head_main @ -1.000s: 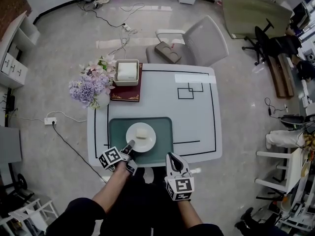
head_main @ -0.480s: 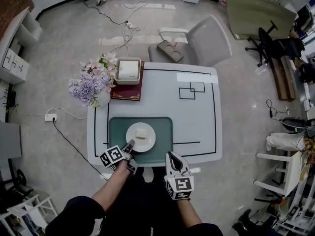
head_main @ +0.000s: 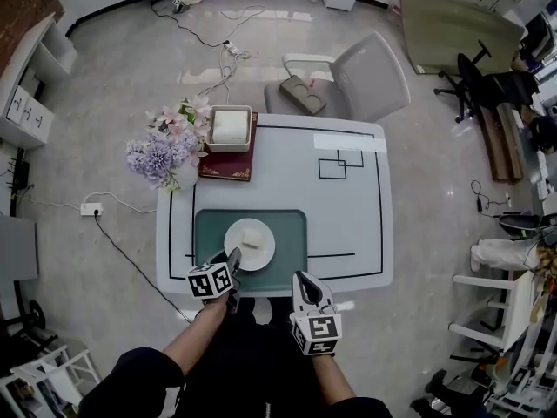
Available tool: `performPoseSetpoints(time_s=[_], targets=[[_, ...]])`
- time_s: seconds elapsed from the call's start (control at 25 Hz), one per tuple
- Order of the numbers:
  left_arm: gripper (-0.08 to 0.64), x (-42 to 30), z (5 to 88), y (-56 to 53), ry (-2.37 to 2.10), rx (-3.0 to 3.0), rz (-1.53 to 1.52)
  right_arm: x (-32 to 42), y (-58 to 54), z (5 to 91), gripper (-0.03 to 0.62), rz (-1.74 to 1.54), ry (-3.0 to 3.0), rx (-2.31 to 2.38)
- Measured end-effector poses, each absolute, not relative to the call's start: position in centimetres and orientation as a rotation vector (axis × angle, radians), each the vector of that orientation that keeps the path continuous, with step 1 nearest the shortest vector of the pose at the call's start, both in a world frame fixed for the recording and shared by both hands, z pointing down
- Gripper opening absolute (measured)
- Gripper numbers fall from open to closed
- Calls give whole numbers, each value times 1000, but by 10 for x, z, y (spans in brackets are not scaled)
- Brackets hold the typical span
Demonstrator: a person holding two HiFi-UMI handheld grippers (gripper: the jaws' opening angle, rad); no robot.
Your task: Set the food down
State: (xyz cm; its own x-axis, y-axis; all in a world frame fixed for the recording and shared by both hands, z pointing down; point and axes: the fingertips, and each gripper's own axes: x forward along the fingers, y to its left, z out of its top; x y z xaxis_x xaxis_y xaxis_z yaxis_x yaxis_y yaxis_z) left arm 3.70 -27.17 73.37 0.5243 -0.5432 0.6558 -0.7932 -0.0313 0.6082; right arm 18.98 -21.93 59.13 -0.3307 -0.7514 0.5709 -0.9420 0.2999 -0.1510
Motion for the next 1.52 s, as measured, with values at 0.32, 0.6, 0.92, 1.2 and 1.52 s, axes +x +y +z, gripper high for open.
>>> performPoseSetpoints(time_s=[0.32, 0.6, 0.92, 1.2, 1.52], targets=[[138, 41, 733, -260, -1117, 1858, 589, 186, -217, 590, 11, 666, -2187, 1520], [156, 29, 741, -252, -1127, 1863, 644, 178, -219, 592, 9, 665, -2196, 1509], [156, 17, 735, -246, -1137, 1891, 644, 162, -222, 592, 10, 656, -2216, 1480], [156, 10, 697, -257, -1161, 2037, 579, 143, -229, 590, 11, 628, -2247, 1463], [9, 7, 642, -260, -1170, 2238, 520, 119, -235, 585, 11, 599, -2277, 1437]])
